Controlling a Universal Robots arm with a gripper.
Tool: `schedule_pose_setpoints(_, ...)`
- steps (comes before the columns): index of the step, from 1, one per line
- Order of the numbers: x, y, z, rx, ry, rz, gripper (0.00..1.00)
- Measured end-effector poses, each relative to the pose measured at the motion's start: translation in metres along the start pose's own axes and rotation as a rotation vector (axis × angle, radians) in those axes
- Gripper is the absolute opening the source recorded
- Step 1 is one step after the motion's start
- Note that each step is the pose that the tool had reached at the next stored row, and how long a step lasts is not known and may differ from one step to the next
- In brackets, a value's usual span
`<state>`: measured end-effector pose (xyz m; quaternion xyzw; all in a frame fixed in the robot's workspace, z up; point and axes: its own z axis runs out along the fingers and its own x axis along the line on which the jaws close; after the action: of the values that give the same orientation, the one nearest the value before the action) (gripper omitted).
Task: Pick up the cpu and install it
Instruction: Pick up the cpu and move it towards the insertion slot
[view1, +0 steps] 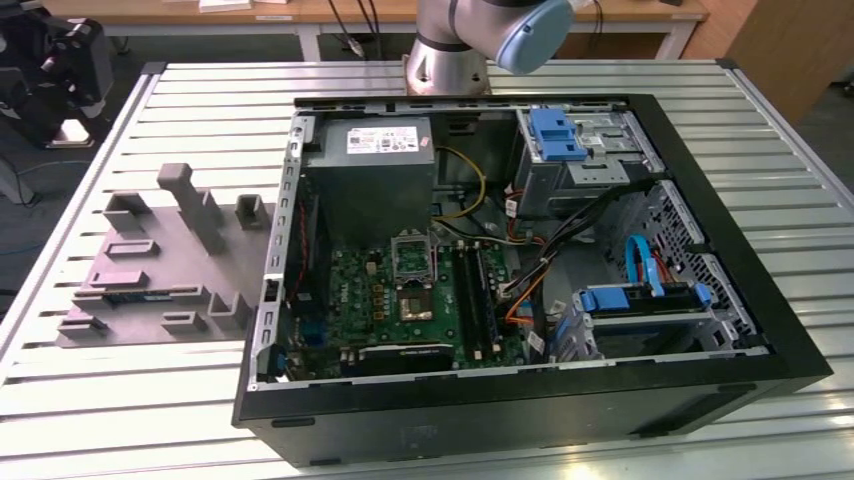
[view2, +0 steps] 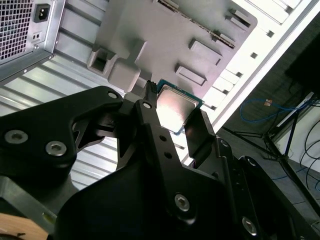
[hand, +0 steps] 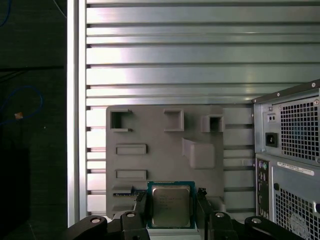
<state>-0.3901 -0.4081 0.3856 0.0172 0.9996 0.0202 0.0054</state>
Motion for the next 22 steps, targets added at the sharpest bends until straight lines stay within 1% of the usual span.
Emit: schedule_pose_setpoints(22, -0.0056, 0.0002, 0.0000, 0.0000, 0.0000, 0.000, 0.47)
